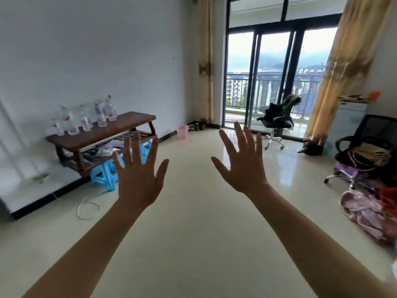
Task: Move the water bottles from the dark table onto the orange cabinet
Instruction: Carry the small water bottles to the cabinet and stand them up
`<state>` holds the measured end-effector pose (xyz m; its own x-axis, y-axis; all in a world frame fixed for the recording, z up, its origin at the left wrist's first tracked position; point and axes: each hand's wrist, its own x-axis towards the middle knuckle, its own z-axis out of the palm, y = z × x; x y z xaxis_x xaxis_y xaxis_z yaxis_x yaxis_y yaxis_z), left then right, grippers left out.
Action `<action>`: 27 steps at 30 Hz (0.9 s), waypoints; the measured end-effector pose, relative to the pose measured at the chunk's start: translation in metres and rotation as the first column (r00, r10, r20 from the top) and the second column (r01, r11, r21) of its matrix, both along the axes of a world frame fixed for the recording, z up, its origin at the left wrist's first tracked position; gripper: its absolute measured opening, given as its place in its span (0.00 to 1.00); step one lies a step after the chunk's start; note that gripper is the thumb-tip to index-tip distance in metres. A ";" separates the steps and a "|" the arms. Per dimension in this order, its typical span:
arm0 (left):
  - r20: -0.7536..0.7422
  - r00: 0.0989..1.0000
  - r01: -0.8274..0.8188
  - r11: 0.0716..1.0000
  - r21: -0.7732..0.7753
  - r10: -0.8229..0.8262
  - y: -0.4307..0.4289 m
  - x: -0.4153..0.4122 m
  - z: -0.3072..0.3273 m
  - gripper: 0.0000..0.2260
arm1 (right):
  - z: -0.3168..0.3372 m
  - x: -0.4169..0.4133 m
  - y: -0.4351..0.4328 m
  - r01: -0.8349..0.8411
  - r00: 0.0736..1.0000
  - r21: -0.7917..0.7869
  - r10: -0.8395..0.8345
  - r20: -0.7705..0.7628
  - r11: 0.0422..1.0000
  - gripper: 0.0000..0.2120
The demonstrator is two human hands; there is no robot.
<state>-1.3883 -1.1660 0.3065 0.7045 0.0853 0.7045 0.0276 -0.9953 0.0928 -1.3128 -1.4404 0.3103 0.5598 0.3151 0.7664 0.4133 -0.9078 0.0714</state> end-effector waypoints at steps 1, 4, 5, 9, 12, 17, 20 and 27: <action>-0.011 0.999 -0.033 0.999 0.013 0.033 0.015 0.010 -0.005 0.29 | -0.003 0.018 0.018 -0.026 1.000 -0.015 0.026 -0.009 1.000 0.34; -0.038 0.989 -0.142 0.989 0.050 0.144 0.064 0.057 -0.013 0.29 | -0.014 0.089 0.072 -0.104 0.995 -0.050 0.104 -0.015 0.993 0.35; -0.042 0.984 -0.169 0.983 0.066 0.172 0.076 0.071 -0.013 0.29 | -0.016 0.109 0.085 -0.124 0.992 -0.060 0.123 -0.008 0.991 0.35; -0.064 0.957 -0.277 0.958 0.073 0.282 0.123 0.164 0.002 0.30 | -0.013 0.227 0.142 -0.198 0.980 -0.082 0.197 -0.016 0.977 0.36; -0.071 0.937 -0.337 0.939 0.076 0.342 0.150 0.221 0.012 0.32 | -0.003 0.301 0.179 -0.251 0.968 -0.095 0.246 -0.055 0.963 0.37; -0.097 0.887 -0.448 0.892 0.063 0.452 0.199 0.292 0.019 0.33 | 0.005 0.400 0.249 -0.356 0.931 -0.055 0.349 -0.111 0.933 0.36; -0.112 0.863 -0.493 0.870 0.034 0.493 0.232 0.329 0.009 0.33 | -0.008 0.445 0.297 -0.434 0.894 -0.031 0.426 -0.140 0.900 0.37; -0.131 0.817 -0.563 0.826 0.028 0.562 0.342 0.433 -0.011 0.33 | -0.021 0.565 0.429 -0.546 0.822 -0.028 0.529 -0.209 0.837 0.37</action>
<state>-0.9549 -0.8242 0.2957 0.6145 0.5019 0.6086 0.5946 -0.8017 0.0608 -0.7482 -1.0118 0.2895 0.4112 0.6648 0.6237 0.8468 -0.5318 0.0085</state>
